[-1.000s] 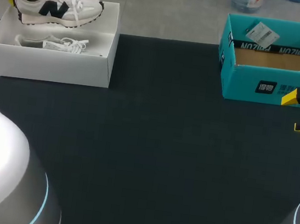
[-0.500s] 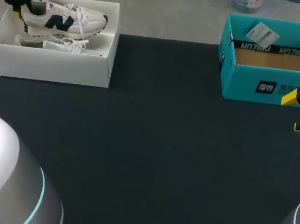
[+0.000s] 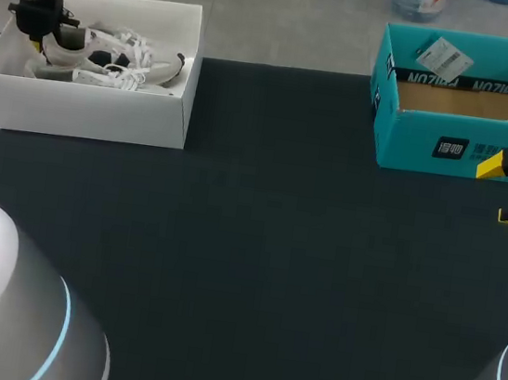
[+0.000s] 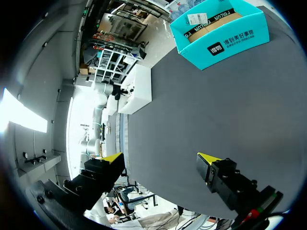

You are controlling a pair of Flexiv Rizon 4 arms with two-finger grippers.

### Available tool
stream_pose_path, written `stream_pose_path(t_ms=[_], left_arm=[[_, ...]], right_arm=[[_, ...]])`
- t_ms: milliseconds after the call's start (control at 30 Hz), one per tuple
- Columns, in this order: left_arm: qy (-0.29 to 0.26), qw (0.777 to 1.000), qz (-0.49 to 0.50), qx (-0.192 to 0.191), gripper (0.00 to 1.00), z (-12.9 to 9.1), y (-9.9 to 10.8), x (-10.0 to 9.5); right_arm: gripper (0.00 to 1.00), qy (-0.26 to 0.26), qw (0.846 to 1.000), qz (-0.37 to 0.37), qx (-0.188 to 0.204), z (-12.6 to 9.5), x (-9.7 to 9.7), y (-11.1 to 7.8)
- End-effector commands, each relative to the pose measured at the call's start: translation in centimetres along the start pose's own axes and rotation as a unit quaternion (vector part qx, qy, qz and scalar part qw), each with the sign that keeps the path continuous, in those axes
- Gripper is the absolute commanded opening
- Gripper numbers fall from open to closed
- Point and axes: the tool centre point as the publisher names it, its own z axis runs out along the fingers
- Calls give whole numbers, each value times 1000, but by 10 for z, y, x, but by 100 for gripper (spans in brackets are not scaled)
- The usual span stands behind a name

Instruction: Take the shoe out of the shoebox, open the shoe tongue, remove and reinsert the insole, then place the shoe into the shoebox

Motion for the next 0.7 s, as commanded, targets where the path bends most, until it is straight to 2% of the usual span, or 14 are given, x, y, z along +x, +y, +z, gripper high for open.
stream_pose_path(t_ms=[33,333,400,433,467,500,700], left_arm=[[8,1000,-2,15,0,8,9,-3],[13,999,1,34,0,16,11,-5],[11,999,1,34,11,15,11,-6],[11,999,1,35,28,14,12,-6],[9,999,0,34,76,13,12,-6],[7,999,-1,35,100,11,12,-6],[0,1000,-5,26,100,-7,11,-3]], right_arm=[[100,-1,1000,1,0,1,0,0],[100,-1,1000,1,0,1,0,0],[100,-1,1000,1,0,1,0,0],[100,-1,1000,1,0,1,0,0],[100,-1,1000,1,0,1,0,0],[100,-1,1000,1,0,1,0,0],[100,-1,1000,1,0,1,0,0]])
